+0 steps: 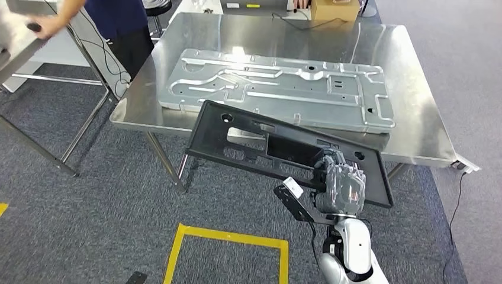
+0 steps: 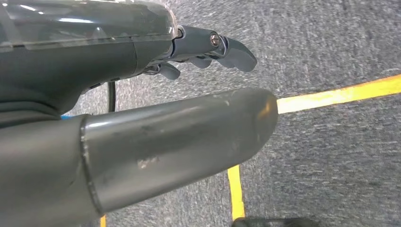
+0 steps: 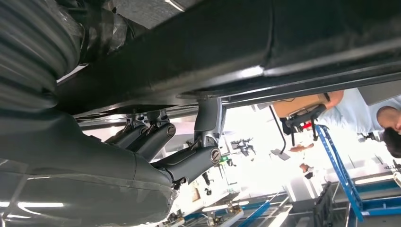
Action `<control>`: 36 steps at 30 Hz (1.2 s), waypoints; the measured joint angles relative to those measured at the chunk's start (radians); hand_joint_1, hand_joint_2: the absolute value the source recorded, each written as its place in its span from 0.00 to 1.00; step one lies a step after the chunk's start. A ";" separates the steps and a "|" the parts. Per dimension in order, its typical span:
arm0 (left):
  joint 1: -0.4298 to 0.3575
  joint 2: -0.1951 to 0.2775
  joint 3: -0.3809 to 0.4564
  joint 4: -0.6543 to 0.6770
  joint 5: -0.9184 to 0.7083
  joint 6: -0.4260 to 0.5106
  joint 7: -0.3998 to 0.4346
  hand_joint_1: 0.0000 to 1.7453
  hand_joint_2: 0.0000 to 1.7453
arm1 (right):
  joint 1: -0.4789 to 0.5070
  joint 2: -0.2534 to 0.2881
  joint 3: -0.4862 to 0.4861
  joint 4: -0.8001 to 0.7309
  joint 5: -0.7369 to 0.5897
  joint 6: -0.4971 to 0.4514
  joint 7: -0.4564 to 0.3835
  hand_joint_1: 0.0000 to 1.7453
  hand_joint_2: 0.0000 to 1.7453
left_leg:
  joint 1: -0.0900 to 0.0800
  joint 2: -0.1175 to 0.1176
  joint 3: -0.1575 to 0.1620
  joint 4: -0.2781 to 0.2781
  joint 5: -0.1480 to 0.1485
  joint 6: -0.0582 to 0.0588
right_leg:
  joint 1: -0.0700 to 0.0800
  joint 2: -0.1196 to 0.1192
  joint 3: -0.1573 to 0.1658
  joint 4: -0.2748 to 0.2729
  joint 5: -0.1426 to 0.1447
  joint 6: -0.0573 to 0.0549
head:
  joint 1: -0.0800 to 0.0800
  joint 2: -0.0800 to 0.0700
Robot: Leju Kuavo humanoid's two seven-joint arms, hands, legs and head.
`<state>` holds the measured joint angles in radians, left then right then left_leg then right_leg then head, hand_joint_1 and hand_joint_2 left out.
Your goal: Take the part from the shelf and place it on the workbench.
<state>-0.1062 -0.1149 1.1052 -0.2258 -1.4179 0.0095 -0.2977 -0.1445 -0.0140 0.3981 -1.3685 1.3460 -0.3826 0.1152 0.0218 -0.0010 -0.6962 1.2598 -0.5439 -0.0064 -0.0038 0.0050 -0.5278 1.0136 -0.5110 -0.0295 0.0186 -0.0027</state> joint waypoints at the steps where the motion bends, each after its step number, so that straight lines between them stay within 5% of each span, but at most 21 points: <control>1: 0.001 0.000 0.000 0.000 0.000 0.000 0.001 0.00 0.00 | 0.001 0.000 0.002 0.000 0.000 0.000 0.000 1.00 1.00 | -0.001 0.000 0.014 -0.062 0.053 0.004 | 0.001 0.001 0.015 0.000 -0.011 0.002 | 0.000 0.000; 3: 0.001 0.001 0.000 0.000 0.001 0.000 0.003 0.00 0.00 | 0.000 0.001 0.005 -0.001 0.000 0.003 0.000 1.00 1.00 | -0.006 0.000 0.054 -0.172 0.113 0.013 | 0.004 0.002 0.036 0.000 -0.033 0.011 | 0.000 0.000; 8: -0.001 0.002 -0.001 0.000 0.003 0.000 0.007 0.00 0.00 | -0.001 0.001 0.015 -0.009 -0.001 0.015 -0.003 1.00 1.00 | -0.008 -0.004 0.099 -0.238 0.093 0.036 | 0.002 0.001 0.042 0.021 -0.040 0.037 | 0.000 0.000; 10: -0.001 0.002 -0.001 0.000 0.004 0.000 0.007 0.00 0.00 | -0.004 0.001 0.017 -0.011 -0.001 0.020 -0.003 1.00 1.00 | -0.004 -0.005 0.120 -0.248 0.086 0.046 | -0.001 0.000 -0.003 0.104 -0.062 0.047 | 0.000 0.000; 13: -0.001 0.002 -0.002 0.000 0.007 -0.001 0.007 0.00 0.00 | -0.002 0.000 0.018 -0.012 -0.007 0.030 -0.003 1.00 1.00 | -0.003 -0.006 0.145 -0.250 0.064 0.051 | -0.008 0.000 -0.129 0.266 -0.112 0.059 | 0.001 0.000; 15: 0.001 0.002 -0.002 0.000 0.010 -0.002 0.007 0.00 0.00 | 0.001 0.000 0.018 -0.012 -0.014 0.041 -0.001 1.00 1.00 | -0.003 -0.007 0.171 -0.250 0.044 0.048 | -0.010 -0.001 -0.165 0.255 -0.076 0.061 | 0.001 0.000; 17: 0.003 0.002 -0.002 0.001 0.012 -0.003 0.007 0.00 0.00 | 0.001 -0.001 0.019 -0.012 -0.021 0.051 0.003 1.00 1.00 | -0.002 -0.008 0.200 -0.251 0.023 0.042 | -0.009 -0.003 -0.144 0.136 0.026 0.053 | 0.001 0.000; 19: 0.001 0.001 -0.003 0.002 0.012 -0.004 0.007 0.00 0.00 | 0.000 -0.005 0.019 -0.010 -0.026 0.061 0.005 1.00 1.00 | -0.002 -0.009 0.216 -0.256 0.006 0.032 | -0.001 -0.006 -0.125 0.049 0.076 0.040 | 0.001 0.000; 24: -0.001 0.002 -0.003 0.004 0.015 -0.007 0.008 0.00 0.00 | -0.001 -0.011 0.019 -0.007 -0.038 0.081 0.014 1.00 1.00 | -0.003 -0.005 0.236 -0.223 -0.009 -0.001 | 0.001 -0.003 -0.082 0.007 0.072 -0.003 | 0.001 0.000; 29: -0.001 0.004 -0.003 0.005 0.018 -0.009 0.008 0.00 0.00 | -0.001 -0.013 0.019 -0.003 -0.041 0.094 0.016 1.00 1.00 | 0.000 -0.005 0.067 0.010 -0.101 -0.014 | 0.002 -0.001 -0.034 0.000 0.040 -0.013 | 0.000 0.000; 30: 0.002 0.004 -0.003 0.005 0.018 -0.009 0.008 0.00 0.00 | 0.000 -0.014 0.019 -0.001 -0.042 0.095 0.016 1.00 1.00 | 0.000 -0.004 0.052 -0.004 -0.086 -0.013 | 0.002 0.001 -0.023 0.000 0.030 -0.011 | 0.000 0.000; 33: 0.005 0.006 -0.003 0.005 0.018 -0.009 0.009 0.00 0.00 | 0.000 -0.014 0.019 0.002 -0.046 0.098 0.017 1.00 1.00 | -0.003 -0.003 0.071 -0.166 0.052 0.004 | 0.003 0.002 0.012 0.003 0.000 -0.002 | 0.001 0.000; 35: 0.007 0.007 -0.003 0.005 0.018 -0.009 0.009 0.00 0.00 | -0.002 -0.015 0.019 0.004 -0.051 0.104 0.017 1.00 1.00 | -0.008 -0.003 0.082 -0.223 0.092 0.014 | 0.005 0.004 0.023 0.006 -0.015 0.011 | 0.001 0.000; 36: 0.008 0.007 -0.003 0.005 0.018 -0.009 0.009 0.00 0.00 | -0.003 -0.015 0.019 0.004 -0.053 0.108 0.018 1.00 1.00 | -0.010 -0.003 0.084 -0.226 0.087 0.018 | 0.007 0.006 0.028 0.009 -0.019 0.018 | 0.001 0.000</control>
<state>-0.0985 -0.1081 1.1021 -0.2213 -1.3998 0.0001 -0.2885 -0.1478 -0.0290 0.4173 -1.3641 1.2933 -0.2750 0.1329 0.0121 -0.0040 -0.6124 1.0340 -0.4571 0.0114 0.0032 0.0105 -0.4995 1.0229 -0.5298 -0.0117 0.0196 -0.0027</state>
